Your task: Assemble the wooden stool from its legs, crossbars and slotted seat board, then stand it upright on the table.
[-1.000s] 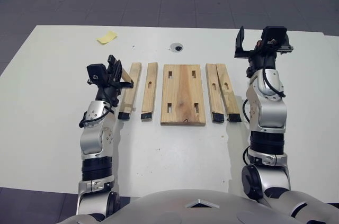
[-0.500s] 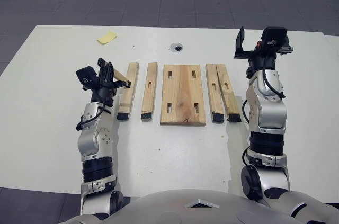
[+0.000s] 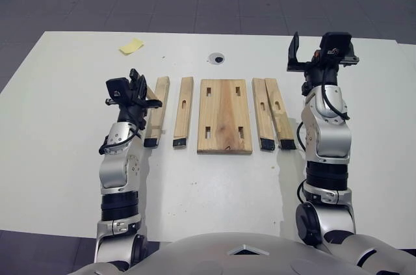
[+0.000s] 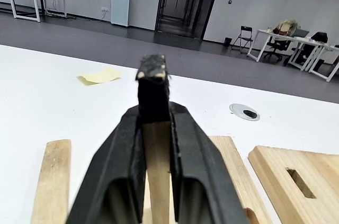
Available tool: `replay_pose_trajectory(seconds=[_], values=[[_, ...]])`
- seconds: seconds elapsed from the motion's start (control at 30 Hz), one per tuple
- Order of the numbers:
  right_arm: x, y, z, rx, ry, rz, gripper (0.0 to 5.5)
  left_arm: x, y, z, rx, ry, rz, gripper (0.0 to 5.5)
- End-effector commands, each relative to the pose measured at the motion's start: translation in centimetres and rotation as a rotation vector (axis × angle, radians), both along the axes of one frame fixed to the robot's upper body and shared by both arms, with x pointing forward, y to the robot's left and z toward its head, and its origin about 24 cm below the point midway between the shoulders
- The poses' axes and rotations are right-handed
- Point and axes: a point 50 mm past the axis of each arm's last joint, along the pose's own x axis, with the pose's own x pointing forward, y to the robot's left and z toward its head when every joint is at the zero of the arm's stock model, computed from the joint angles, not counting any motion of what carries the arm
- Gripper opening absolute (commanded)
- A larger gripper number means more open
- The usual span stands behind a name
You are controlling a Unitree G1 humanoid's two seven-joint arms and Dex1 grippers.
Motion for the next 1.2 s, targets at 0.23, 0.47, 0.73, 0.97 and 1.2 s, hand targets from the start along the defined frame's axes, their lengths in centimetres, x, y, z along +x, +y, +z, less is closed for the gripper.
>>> replay_pose_trajectory(seconds=[0.23, 0.47, 0.73, 0.97, 1.2], values=[[0.5, 0.9, 1.2, 0.002, -0.035, 0.034, 5.40, -4.0, 0.5, -7.6, 0.035, 0.348, 0.033, 0.42], [0.9, 1.3, 2.0, -0.015, -0.053, 0.060, 5.40, -5.6, 0.3, -9.2, 0.034, 0.391, 0.054, 0.42], [1.3, 1.7, 2.1, -0.021, -0.059, 0.075, 5.40, -1.7, -0.8, -5.7, 0.045, 0.230, 0.000, 0.42], [1.3, 1.6, 2.1, -0.016, -0.065, 0.069, 5.40, -1.9, -0.7, -6.1, 0.046, 0.245, -0.001, 0.42], [1.3, 1.3, 2.1, -0.017, -0.066, 0.056, 5.40, -2.7, -0.5, -6.5, 0.055, 0.264, 0.000, 0.42]])
